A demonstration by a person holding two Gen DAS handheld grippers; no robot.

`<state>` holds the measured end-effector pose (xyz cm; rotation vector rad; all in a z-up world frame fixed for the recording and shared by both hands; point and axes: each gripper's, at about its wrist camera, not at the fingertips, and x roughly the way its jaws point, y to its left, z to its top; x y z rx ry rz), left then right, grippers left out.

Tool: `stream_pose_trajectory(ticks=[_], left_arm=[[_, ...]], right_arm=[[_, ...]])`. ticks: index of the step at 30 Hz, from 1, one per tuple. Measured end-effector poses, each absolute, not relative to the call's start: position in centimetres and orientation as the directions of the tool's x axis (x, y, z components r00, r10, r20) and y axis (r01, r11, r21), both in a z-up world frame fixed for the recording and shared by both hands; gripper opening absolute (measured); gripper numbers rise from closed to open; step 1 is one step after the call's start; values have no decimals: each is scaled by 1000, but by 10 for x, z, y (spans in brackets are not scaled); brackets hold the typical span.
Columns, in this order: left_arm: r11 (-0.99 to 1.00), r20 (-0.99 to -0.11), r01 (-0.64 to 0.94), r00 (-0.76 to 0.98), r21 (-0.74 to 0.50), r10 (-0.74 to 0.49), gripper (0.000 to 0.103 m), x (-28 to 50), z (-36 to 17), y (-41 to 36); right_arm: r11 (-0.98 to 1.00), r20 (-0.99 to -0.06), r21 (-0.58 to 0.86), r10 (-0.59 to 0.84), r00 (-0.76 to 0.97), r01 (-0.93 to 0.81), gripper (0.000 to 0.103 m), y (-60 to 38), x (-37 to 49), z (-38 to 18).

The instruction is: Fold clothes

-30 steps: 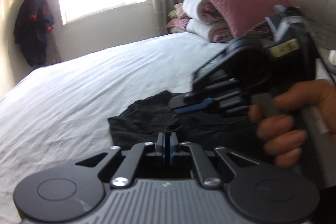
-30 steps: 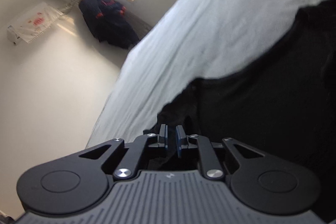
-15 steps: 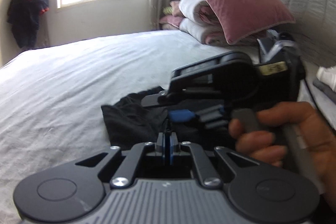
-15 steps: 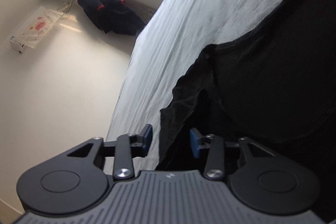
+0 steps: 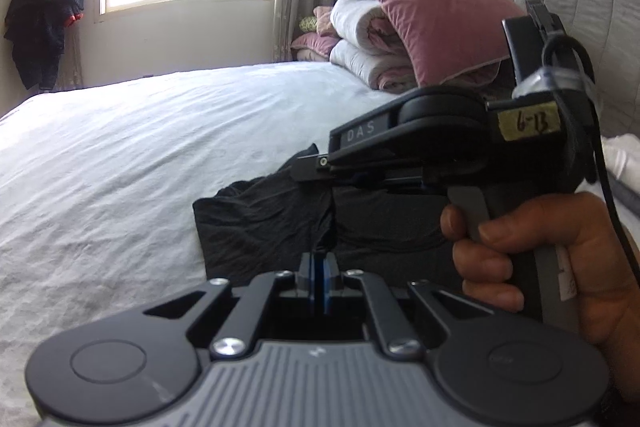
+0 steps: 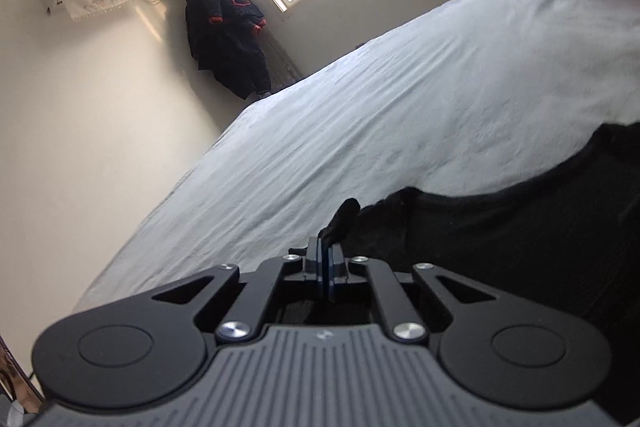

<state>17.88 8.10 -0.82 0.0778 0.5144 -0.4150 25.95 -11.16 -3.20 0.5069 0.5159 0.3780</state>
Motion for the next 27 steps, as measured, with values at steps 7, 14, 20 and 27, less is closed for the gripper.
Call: stream_pose_trajectory(ticks=[7,14,20,27], left_arm=[[894,-473,444,776,-61,-418,4,178,-6,78],[869,-506,490,734,-68,-453,4,182,-13,70],[843,-581,536,677,-31,-452,5,184,-26,57],[862,-497,491,721,-126,-483,7,185,-16,76]], right_arm=[[848,-400,490,424,812,-202,6,-119,261,-24],[867,-475,457,428,769,-200,6,-127,274,-32],[899,-551,414,371,747,-141,14,-132,282,-46],[899,-511,423,344,788,-118,14,-143,278,-42]])
